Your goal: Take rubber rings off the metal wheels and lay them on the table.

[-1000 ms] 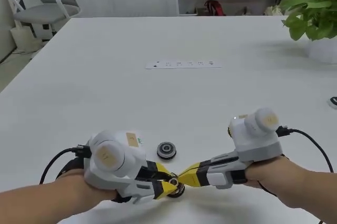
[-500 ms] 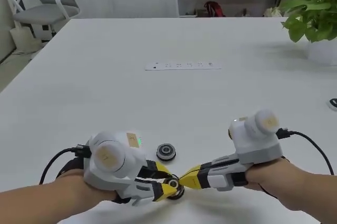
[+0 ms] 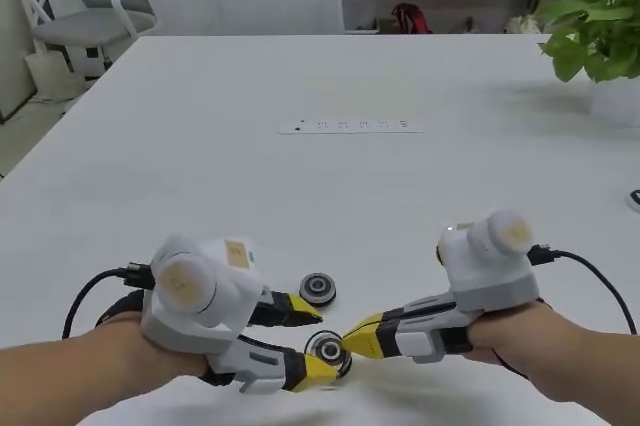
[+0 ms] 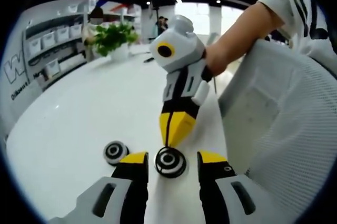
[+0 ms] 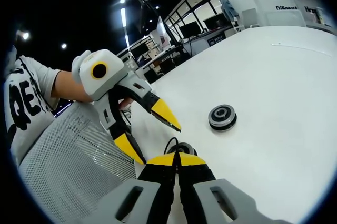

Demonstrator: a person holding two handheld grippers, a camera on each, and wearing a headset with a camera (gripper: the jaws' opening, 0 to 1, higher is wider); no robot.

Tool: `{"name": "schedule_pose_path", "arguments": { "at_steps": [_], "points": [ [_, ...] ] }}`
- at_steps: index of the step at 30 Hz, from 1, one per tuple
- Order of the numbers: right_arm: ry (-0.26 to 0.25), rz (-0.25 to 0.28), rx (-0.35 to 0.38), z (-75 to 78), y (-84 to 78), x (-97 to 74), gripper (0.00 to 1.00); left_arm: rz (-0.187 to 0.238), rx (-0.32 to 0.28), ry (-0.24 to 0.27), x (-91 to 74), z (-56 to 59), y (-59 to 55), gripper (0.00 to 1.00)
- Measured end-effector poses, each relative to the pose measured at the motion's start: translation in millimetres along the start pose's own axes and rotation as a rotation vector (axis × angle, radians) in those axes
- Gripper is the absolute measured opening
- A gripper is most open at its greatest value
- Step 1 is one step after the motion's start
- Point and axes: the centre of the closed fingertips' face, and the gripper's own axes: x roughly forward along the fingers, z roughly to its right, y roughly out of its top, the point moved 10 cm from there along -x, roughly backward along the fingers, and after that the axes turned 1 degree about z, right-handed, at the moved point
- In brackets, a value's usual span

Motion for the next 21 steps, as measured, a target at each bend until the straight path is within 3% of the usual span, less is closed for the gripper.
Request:
{"name": "schedule_pose_path", "arguments": {
  "at_steps": [10,21],
  "points": [
    [0.002,0.003,0.004,-0.2,0.8,-0.4,0.00,0.039,-0.032,-0.002,-10.2,0.8,3.2,0.47],
    [0.008,0.011,0.009,-1.4,3.6,-1.0,0.00,0.047,-0.059,-0.003,-19.8,1.0,1.6,0.56]
  ]
}}
